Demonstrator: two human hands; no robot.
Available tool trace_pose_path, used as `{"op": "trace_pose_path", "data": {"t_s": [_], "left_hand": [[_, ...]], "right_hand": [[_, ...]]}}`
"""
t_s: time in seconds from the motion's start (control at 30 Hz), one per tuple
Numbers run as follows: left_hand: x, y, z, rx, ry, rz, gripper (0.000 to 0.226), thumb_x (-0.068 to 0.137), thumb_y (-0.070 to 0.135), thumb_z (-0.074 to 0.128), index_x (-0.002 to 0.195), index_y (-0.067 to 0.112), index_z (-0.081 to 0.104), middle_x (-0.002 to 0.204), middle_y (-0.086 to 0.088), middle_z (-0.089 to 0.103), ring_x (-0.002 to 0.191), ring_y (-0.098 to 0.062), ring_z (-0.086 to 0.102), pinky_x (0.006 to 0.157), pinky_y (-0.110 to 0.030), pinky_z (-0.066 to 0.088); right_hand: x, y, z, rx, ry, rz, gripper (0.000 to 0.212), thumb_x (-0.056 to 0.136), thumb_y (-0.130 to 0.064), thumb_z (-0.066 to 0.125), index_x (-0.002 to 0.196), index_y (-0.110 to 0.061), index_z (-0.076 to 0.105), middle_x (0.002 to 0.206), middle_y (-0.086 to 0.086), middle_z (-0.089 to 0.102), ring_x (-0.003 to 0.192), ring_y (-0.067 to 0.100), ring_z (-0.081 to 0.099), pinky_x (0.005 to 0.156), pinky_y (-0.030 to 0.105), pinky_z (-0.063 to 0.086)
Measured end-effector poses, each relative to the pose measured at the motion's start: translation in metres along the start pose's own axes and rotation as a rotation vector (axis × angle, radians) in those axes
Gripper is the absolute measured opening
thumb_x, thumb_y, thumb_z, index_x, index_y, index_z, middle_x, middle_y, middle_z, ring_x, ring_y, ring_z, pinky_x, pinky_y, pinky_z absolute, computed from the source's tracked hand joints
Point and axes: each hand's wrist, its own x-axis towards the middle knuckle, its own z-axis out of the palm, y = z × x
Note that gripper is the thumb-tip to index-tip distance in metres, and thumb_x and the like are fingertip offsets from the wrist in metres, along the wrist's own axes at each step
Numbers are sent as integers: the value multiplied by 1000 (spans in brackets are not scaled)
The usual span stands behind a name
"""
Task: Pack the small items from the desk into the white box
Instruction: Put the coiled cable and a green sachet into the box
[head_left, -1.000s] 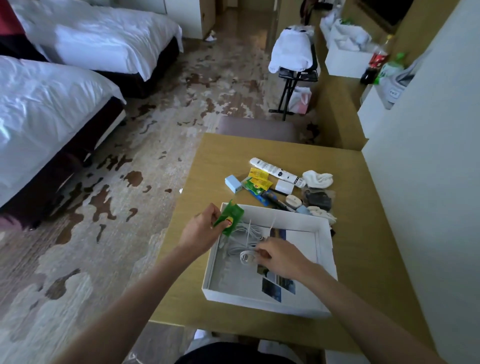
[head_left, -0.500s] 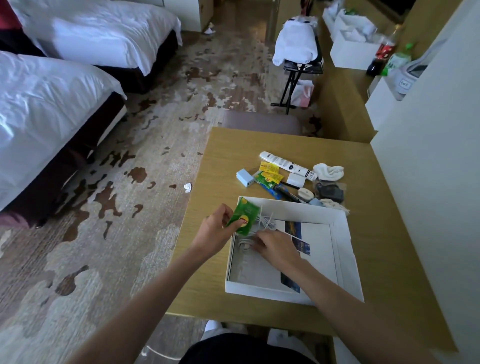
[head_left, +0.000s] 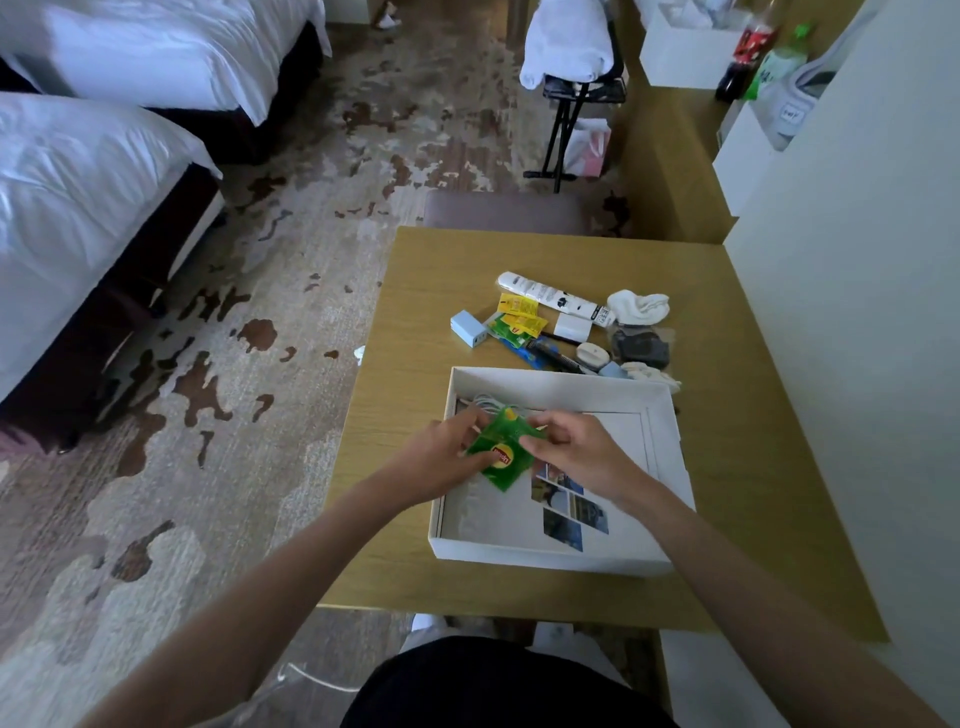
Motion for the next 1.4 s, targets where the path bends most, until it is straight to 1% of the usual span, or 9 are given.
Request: {"op": "trace_pose_path", "data": {"t_s": [0.1, 0.2, 0.4, 0.5, 0.57, 0.73, 0.9, 1.17, 1.4], "left_hand": [[-5, -7, 1, 173, 0, 124, 24, 88, 31, 61, 108, 19, 55, 98, -2, 69, 81, -14, 61, 72, -35, 53], [-9, -19, 3, 307, 103, 215, 19, 89, 29, 58, 105, 19, 59, 97, 4, 69, 90, -14, 60, 82, -37, 49], [-8, -29, 10, 347, 291, 254, 15, 90, 21, 58, 103, 16, 62, 109, 1, 65, 104, -16, 55, 82, -37, 49], [-4, -28, 11, 357, 355, 235, 16, 89, 19, 57, 104, 16, 62, 113, 1, 62, 109, -15, 52, 81, -30, 49], [-1, -29, 8, 334, 394, 212, 18, 89, 18, 56, 107, 15, 61, 114, 0, 61, 109, -16, 51, 78, -29, 49], [4, -33, 3, 270, 364, 141, 26, 90, 25, 51, 115, 20, 54, 119, 2, 59, 111, -17, 50, 73, -40, 54], [9, -38, -1, 225, 351, 108, 26, 90, 22, 52, 116, 23, 51, 119, 4, 59, 109, -14, 52, 72, -44, 55], [31, -38, -15, 165, 393, -10, 20, 92, 20, 50, 110, 23, 57, 114, 5, 63, 96, -7, 57, 69, -22, 46], [62, -19, -22, 131, 404, -96, 18, 91, 15, 51, 104, 19, 62, 104, 2, 68, 84, -8, 59, 69, -23, 47]], "right_hand": [[1, 13, 7, -144, -9, 15, 4, 90, -17, 67, 93, -14, 65, 85, 4, 74, 73, 17, 72, 68, 33, 59], [-1, 27, 8, -229, -117, 63, 10, 90, -17, 66, 97, -12, 60, 91, 2, 73, 76, 13, 73, 62, 21, 56], [8, 42, 20, -490, -249, 49, 17, 94, -15, 61, 111, -12, 64, 108, 6, 67, 89, 18, 67, 76, 31, 57], [12, 42, 33, -545, -225, -21, 25, 93, -14, 61, 118, -11, 65, 115, 6, 67, 93, 14, 64, 75, 20, 51], [14, 42, 41, -558, -212, -53, 26, 91, -15, 65, 117, -11, 65, 116, 8, 68, 96, 17, 65, 81, 29, 54], [18, 44, 55, -586, -194, -82, 32, 85, -16, 71, 116, -11, 64, 125, 10, 58, 90, 12, 57, 77, 19, 45], [18, 44, 54, -593, -217, -63, 38, 84, -21, 72, 120, -18, 61, 134, 5, 47, 94, 14, 55, 89, 33, 50], [22, 20, -13, -523, -138, -174, 45, 90, -41, 59, 133, -41, 45, 116, -21, 53, 84, -3, 61, 66, 15, 47], [52, 4, -56, -463, 7, -250, 29, 93, -32, 57, 121, -27, 60, 107, -19, 60, 85, -9, 60, 68, 8, 46]]}}
